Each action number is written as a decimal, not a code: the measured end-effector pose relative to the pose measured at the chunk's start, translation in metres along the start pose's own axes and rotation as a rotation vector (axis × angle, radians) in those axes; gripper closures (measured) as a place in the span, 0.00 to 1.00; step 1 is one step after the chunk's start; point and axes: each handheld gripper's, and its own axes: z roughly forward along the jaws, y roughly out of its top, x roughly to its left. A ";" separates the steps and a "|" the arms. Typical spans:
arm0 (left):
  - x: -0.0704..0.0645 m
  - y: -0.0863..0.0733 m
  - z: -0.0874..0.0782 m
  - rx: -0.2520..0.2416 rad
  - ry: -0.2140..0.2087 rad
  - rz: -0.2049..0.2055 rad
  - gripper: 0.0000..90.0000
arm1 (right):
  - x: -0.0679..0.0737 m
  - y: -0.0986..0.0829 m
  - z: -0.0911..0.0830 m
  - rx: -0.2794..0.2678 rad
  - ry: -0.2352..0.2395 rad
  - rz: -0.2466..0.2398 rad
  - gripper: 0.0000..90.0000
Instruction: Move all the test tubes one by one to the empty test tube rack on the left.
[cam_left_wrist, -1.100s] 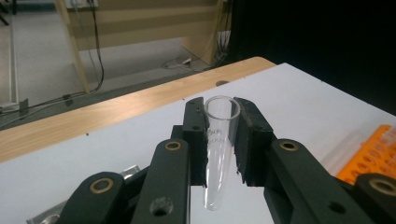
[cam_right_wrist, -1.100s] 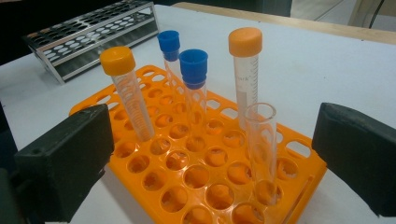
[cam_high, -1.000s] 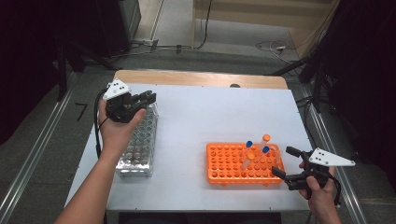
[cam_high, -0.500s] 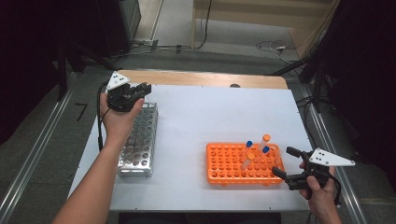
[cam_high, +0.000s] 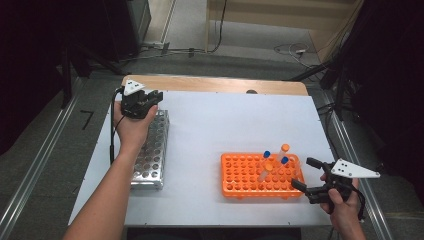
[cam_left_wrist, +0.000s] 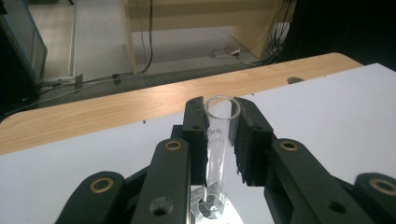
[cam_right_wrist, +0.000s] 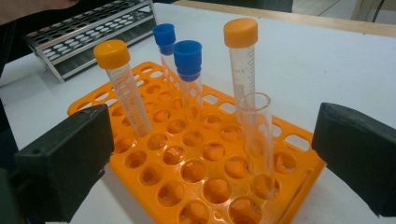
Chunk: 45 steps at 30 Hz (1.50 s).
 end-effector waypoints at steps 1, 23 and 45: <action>0.000 0.000 0.001 0.003 0.004 0.004 0.85 | 0.000 0.000 0.000 -0.001 0.001 0.001 0.00; -0.001 -0.019 0.019 0.135 0.025 -0.043 0.84 | -0.001 -0.002 0.003 0.011 0.002 0.006 0.00; -0.015 -0.012 -0.024 0.040 -0.097 -0.085 0.17 | -0.012 -0.011 0.012 0.066 -0.057 0.066 0.17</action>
